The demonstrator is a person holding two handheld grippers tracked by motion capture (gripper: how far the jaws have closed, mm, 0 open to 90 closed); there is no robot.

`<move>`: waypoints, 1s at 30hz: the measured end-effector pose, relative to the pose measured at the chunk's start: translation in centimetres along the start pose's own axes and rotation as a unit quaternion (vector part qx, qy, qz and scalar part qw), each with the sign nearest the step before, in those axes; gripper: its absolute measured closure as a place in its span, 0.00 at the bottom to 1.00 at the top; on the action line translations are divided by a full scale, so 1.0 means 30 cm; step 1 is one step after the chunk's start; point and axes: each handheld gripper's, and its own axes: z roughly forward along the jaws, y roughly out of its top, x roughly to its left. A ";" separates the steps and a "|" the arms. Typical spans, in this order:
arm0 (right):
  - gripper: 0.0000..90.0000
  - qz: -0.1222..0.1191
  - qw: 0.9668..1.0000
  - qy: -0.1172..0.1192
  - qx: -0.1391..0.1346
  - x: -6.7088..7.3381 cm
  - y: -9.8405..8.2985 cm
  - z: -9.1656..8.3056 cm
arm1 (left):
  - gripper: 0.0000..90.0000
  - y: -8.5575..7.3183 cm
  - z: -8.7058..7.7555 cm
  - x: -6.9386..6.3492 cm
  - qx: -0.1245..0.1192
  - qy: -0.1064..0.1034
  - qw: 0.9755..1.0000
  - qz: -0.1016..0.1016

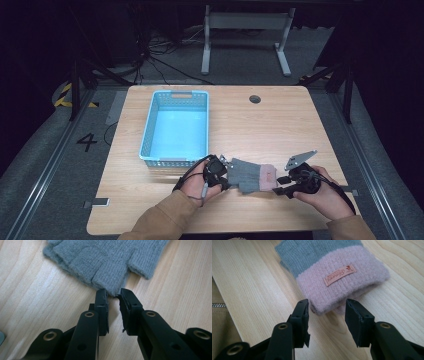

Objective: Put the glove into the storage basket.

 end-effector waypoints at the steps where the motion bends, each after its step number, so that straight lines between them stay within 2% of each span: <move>1: 0.61 -0.002 1.000 -0.001 0.000 0.001 0.001 0.004 | 0.85 0.001 0.001 0.002 0.001 -0.001 1.000 0.007; 5: 0.62 -0.004 1.000 0.002 0.001 0.005 0.004 0.012 | 0.84 0.003 0.001 -0.002 -0.003 0.003 1.000 0.015; 9: 0.64 -0.009 1.000 0.000 0.002 0.009 0.008 0.018 | 0.89 0.007 -0.002 -0.009 -0.008 0.013 1.000 0.022; 13: 0.67 -0.012 1.000 0.000 0.005 0.013 0.012 0.022 | 0.92 0.012 0.004 -0.012 -0.006 0.022 1.000 0.020; 16: 0.76 -0.017 1.000 0.002 0.009 0.014 0.014 0.021 | 0.98 0.013 0.005 -0.011 -0.005 0.028 0.999 0.017; 18: 0.86 -0.018 1.000 0.005 0.010 0.017 0.016 0.016 | 0.99 0.014 0.003 -0.013 -0.006 0.031 0.999 0.019; 21: 0.94 -0.023 1.000 0.003 0.006 0.017 0.019 0.003 | 0.99 0.015 -0.004 -0.021 -0.006 0.036 0.999 0.023; 30: 0.96 -0.023 0.999 -0.016 -0.019 0.020 0.026 -0.029 | 0.99 0.015 -0.044 -0.043 -0.025 0.043 0.998 0.032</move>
